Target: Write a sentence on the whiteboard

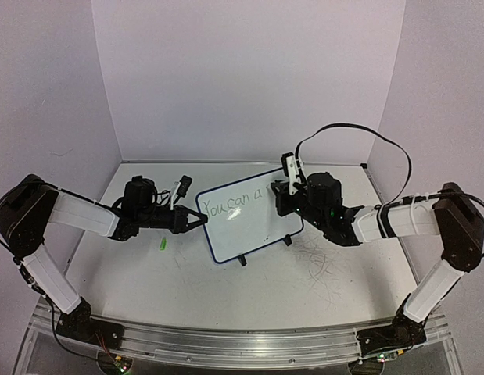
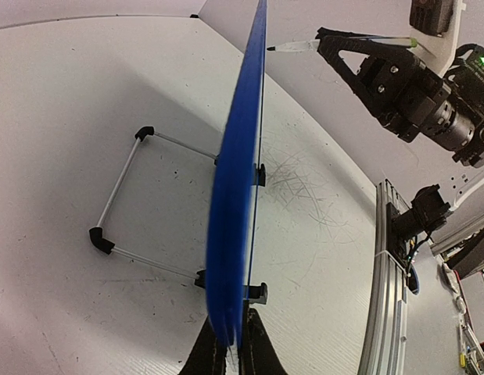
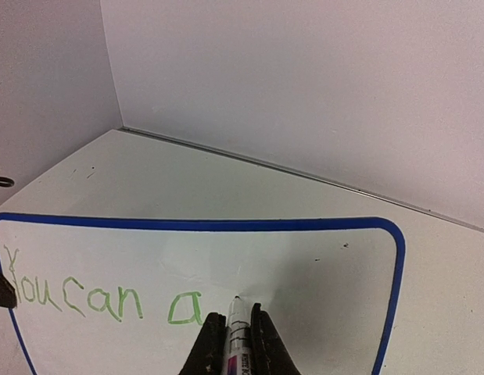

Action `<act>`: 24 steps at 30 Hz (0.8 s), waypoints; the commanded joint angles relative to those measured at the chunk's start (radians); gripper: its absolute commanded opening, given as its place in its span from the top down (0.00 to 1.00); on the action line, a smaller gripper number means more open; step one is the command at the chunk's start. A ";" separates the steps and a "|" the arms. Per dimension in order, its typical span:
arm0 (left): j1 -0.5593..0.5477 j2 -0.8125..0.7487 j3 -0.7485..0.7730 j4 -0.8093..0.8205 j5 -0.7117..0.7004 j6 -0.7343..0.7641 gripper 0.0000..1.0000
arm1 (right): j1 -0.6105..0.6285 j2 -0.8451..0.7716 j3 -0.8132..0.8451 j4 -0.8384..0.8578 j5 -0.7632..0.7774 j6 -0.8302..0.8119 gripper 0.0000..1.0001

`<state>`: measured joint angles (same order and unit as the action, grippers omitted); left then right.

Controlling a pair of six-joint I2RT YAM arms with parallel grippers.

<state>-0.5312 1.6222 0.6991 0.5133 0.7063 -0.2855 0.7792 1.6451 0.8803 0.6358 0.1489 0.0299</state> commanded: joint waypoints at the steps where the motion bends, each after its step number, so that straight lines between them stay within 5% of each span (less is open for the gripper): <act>1: 0.002 0.025 0.017 -0.061 -0.070 0.071 1.00 | -0.004 0.022 0.048 0.035 0.001 0.001 1.00; 24: 0.002 0.019 0.016 -0.061 -0.072 0.071 1.00 | -0.003 0.025 0.032 -0.001 -0.064 0.019 1.00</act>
<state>-0.5312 1.6222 0.6991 0.5133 0.7059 -0.2852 0.7792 1.6592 0.8898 0.6285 0.1021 0.0315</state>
